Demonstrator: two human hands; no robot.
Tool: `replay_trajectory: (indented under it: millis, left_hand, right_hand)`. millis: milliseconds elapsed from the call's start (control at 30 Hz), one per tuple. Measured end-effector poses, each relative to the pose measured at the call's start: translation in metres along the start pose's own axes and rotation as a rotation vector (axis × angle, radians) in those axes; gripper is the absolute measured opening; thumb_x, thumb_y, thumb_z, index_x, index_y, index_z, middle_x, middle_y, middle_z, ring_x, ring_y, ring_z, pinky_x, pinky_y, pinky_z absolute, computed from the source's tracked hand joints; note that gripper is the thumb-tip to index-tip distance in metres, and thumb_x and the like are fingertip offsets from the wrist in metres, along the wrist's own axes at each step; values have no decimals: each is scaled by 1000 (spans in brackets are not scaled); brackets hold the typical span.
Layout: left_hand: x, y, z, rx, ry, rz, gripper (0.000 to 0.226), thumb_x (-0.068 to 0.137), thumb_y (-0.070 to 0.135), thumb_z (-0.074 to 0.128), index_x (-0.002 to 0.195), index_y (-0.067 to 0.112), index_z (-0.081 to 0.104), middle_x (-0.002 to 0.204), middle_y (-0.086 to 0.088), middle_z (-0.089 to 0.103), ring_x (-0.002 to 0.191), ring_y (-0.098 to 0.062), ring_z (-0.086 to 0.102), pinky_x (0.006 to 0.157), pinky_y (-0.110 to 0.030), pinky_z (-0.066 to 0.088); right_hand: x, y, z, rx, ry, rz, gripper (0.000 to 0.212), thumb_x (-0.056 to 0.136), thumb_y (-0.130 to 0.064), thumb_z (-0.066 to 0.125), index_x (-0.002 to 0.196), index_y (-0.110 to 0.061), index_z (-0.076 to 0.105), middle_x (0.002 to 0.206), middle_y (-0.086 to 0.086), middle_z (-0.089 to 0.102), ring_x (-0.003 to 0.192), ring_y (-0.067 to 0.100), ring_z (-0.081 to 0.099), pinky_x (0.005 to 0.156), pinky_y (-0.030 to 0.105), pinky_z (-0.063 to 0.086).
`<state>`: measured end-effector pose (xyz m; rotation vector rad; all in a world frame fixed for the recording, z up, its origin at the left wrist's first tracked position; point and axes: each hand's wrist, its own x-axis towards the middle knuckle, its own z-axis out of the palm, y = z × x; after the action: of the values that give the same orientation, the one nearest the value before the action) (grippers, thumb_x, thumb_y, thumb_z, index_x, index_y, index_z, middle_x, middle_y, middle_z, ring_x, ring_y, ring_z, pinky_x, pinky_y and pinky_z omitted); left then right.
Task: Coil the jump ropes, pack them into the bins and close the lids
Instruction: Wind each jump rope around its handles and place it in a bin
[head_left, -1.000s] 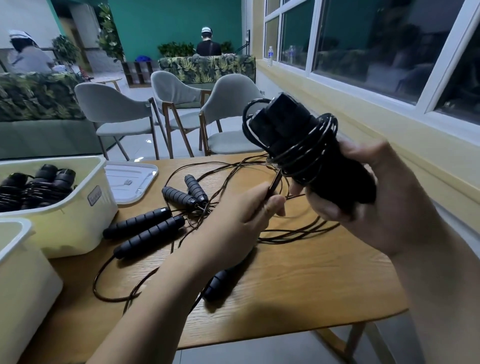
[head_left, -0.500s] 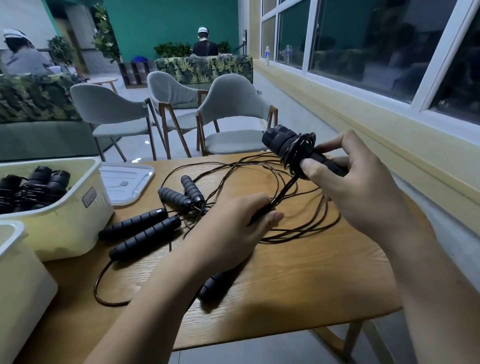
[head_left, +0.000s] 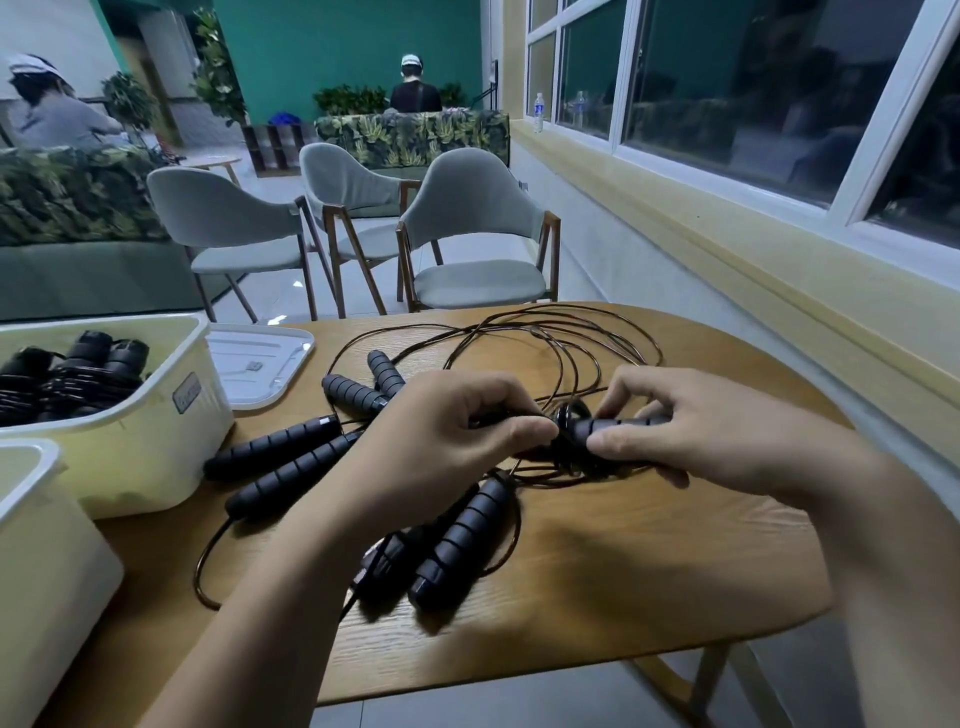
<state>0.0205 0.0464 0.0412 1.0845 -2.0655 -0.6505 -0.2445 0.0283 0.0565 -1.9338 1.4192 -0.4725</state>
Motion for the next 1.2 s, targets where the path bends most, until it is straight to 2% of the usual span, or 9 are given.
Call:
replay_trajectory:
  millis: [167, 267, 433, 500, 633, 800, 967, 1067, 1200]
  left_hand:
    - [0, 2, -3, -69, -3, -17, 21, 82, 47, 80, 85, 27, 77, 76, -4, 70, 76, -29, 64, 69, -44, 52]
    - [0, 1, -3, -54, 1, -20, 25, 77, 52, 80, 81, 28, 76, 73, -5, 66, 73, -29, 59, 61, -35, 45]
    - [1, 4, -6, 131, -9, -45, 37, 75, 67, 71, 83, 32, 73, 66, -3, 62, 59, -18, 50, 54, -37, 39]
    - [0, 3, -8, 252, -4, -20, 37, 79, 69, 68, 84, 32, 72, 60, 1, 59, 55, -13, 47, 50, -25, 32]
    - [0, 2, -8, 407, 7, 17, 38, 88, 69, 59, 91, 35, 74, 62, 6, 63, 64, -11, 55, 50, -22, 32]
    - [4, -3, -3, 434, -4, 77, 28, 95, 59, 59, 104, 38, 75, 86, 13, 74, 82, -6, 63, 69, -23, 47]
    - [6, -3, 0, 408, 3, 129, 42, 95, 65, 48, 105, 34, 75, 87, 15, 72, 81, -4, 62, 70, -25, 50]
    - [7, -8, 6, 415, 12, 164, 47, 100, 69, 43, 106, 32, 72, 89, 13, 72, 81, -9, 65, 69, -36, 53]
    - [14, -9, 10, 440, 17, 184, 46, 99, 72, 37, 110, 35, 62, 87, 11, 71, 80, -11, 66, 67, -35, 55]
  right_hand:
    - [-9, -6, -5, 128, -294, -9, 13, 95, -45, 78, 95, -34, 69, 89, 11, 81, 62, 18, 58, 56, 28, 41]
    - [-12, -9, -7, 162, -403, -26, 21, 90, -52, 77, 97, -33, 69, 92, 16, 81, 61, 22, 57, 55, 30, 37]
    - [-13, -9, -10, 167, -398, -25, 27, 88, -52, 74, 99, -28, 70, 91, 18, 80, 60, 21, 57, 52, 27, 39]
    - [-12, -7, -10, 142, -393, -11, 24, 91, -50, 76, 98, -28, 70, 90, 17, 80, 60, 22, 57, 53, 29, 40]
    - [-12, -5, -9, 69, -400, 15, 18, 96, -48, 76, 97, -31, 70, 87, 13, 81, 61, 19, 58, 53, 26, 42]
    - [-11, -4, -9, 115, -460, 6, 36, 85, -52, 74, 103, -22, 69, 88, 17, 80, 59, 22, 57, 52, 26, 40]
    - [-8, 3, -12, 269, -561, -81, 47, 83, -50, 75, 105, -11, 63, 90, 26, 76, 63, 29, 55, 51, 28, 37]
    - [-7, 5, -13, 436, -647, -157, 35, 86, -39, 72, 103, -9, 61, 86, 26, 72, 56, 25, 57, 46, 25, 39]
    - [1, 4, -5, 705, -676, -258, 33, 92, -22, 62, 112, 3, 54, 88, 28, 67, 60, 32, 60, 45, 25, 43]
